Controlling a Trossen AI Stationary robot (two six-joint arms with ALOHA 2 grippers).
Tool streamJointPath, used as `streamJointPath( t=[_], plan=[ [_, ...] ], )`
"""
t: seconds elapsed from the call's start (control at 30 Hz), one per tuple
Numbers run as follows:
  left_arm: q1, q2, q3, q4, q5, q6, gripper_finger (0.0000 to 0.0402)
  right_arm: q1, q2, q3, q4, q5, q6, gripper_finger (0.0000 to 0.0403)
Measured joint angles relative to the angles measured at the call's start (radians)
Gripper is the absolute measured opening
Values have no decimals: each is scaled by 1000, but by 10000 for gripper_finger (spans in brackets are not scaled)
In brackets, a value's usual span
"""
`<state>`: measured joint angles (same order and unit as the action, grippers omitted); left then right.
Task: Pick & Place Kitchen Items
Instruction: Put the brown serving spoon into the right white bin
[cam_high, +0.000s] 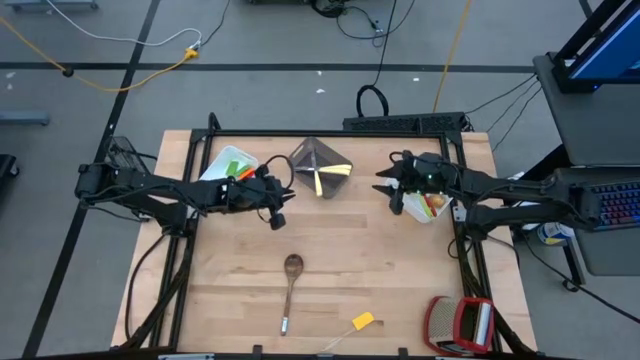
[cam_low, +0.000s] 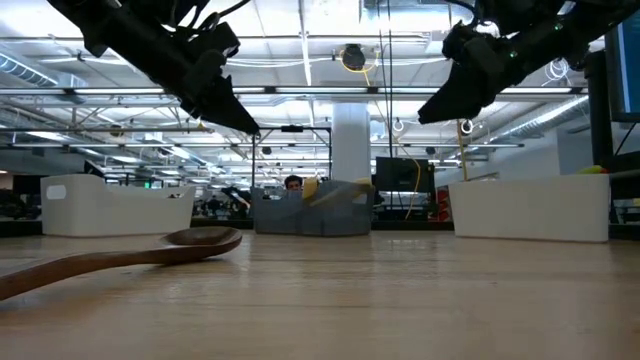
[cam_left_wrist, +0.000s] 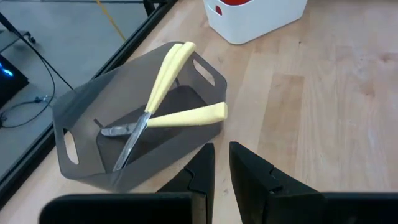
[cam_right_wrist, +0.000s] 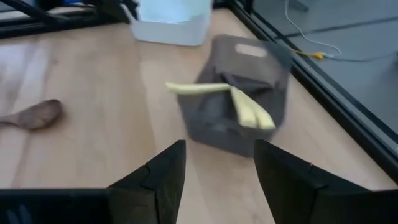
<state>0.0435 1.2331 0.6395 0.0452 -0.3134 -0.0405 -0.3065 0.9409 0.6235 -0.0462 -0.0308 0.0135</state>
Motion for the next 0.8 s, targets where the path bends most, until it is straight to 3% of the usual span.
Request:
streamJointPath(
  t=[0.4, 0.8],
  plan=[
    [0, 0, 0, -17, 0, -43, 53, 199, 24, 0, 116, 0, 16, 187],
    [-58, 0, 0, -18, 1, -94, 53, 381, 194, 0, 282, 0, 59, 188]
  ],
)
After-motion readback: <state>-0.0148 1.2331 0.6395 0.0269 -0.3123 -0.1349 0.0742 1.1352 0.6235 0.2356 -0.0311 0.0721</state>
